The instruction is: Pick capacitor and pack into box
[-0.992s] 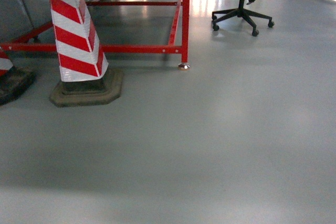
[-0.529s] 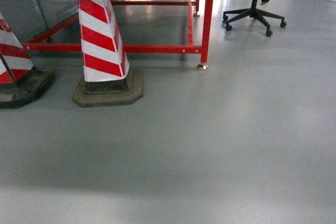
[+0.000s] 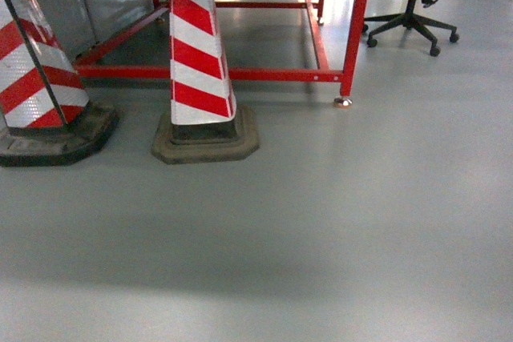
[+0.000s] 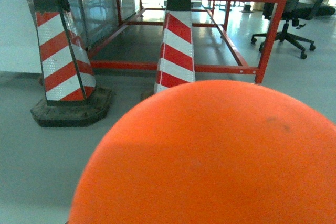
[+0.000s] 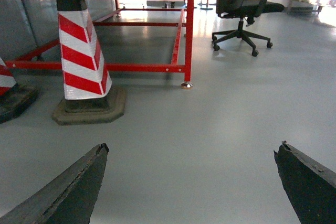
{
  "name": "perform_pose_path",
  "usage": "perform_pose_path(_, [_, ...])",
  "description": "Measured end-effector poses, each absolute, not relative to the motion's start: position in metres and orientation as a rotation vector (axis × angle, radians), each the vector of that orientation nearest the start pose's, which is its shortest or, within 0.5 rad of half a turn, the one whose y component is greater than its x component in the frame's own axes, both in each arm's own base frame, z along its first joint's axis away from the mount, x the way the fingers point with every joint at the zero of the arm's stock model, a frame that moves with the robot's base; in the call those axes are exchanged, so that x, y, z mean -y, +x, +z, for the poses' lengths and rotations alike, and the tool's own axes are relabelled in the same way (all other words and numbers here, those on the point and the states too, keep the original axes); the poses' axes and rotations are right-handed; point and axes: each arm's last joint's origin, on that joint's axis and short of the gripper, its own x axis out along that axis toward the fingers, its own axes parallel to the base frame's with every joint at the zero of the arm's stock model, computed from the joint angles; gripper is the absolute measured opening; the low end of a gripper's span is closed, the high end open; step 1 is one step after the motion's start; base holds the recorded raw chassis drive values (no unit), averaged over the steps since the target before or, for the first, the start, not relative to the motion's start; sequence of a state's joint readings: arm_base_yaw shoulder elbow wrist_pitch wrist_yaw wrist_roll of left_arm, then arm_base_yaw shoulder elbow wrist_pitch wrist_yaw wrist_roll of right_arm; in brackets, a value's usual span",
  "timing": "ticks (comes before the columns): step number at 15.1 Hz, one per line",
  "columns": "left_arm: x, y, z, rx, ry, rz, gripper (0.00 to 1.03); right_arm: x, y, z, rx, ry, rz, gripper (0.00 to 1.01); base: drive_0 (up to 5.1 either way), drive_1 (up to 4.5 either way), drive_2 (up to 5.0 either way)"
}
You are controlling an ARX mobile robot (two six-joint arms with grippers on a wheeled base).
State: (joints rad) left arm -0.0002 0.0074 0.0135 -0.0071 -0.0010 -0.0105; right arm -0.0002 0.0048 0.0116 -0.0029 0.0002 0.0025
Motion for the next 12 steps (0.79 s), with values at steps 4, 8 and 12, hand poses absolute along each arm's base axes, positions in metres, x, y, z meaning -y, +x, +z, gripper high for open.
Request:
perform_pose_path(4, [0.0000,0.0973,0.1670,0.001,-0.010,0.001,0.43,0.0000,0.0973,0.1668,0.004,0.002,0.000,0.98,-4.9,2.48,2.5])
perform_pose_path(8, [0.0000,0.0973,0.1670,0.001,-0.010,0.001,0.43,0.0000,0.0973,0.1665,0.001,0.002,-0.001,0.98,-4.9,2.50,2.5])
perform_pose_path(12, [-0.0001,0.0973,0.1671,0.002,-0.010,0.004,0.43,-0.0001,0.0973,0.1664,0.000,0.002,0.003,0.98,-1.2,0.62,0.6])
